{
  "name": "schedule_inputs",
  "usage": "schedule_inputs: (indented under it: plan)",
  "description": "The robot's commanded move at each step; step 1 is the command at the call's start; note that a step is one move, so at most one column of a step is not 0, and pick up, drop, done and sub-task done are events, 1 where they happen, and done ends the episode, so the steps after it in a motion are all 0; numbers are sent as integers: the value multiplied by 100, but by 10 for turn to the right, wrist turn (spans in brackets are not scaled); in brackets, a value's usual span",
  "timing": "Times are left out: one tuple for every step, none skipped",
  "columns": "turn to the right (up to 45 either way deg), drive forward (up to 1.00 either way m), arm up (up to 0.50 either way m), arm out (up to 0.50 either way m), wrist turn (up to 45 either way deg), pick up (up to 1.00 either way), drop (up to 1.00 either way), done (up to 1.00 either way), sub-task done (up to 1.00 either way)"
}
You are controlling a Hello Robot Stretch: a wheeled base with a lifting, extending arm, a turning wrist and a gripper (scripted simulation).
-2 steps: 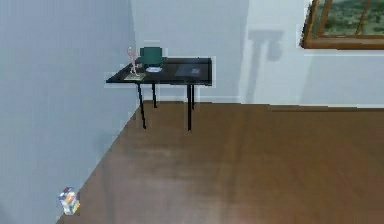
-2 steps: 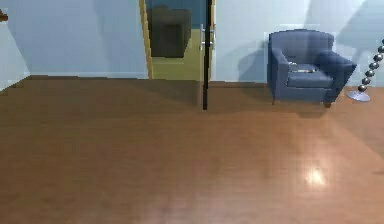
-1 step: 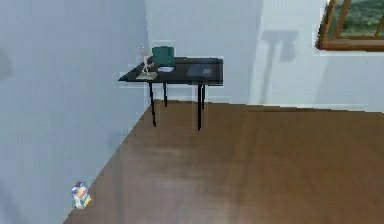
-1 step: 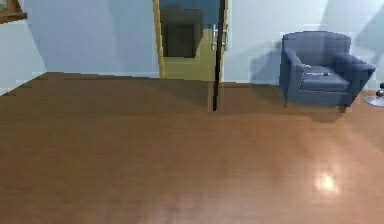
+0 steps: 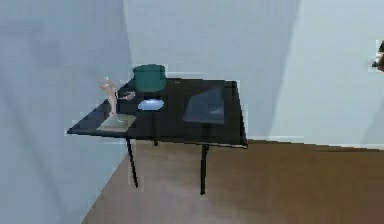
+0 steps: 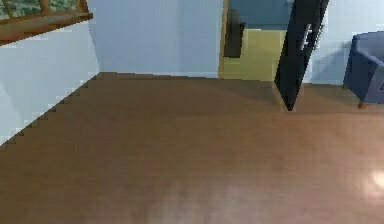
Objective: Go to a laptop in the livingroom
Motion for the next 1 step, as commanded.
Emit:
schedule_inputs:
  plan:
    - [-30, 0, 0, 0, 0, 0, 0, 0, 0]
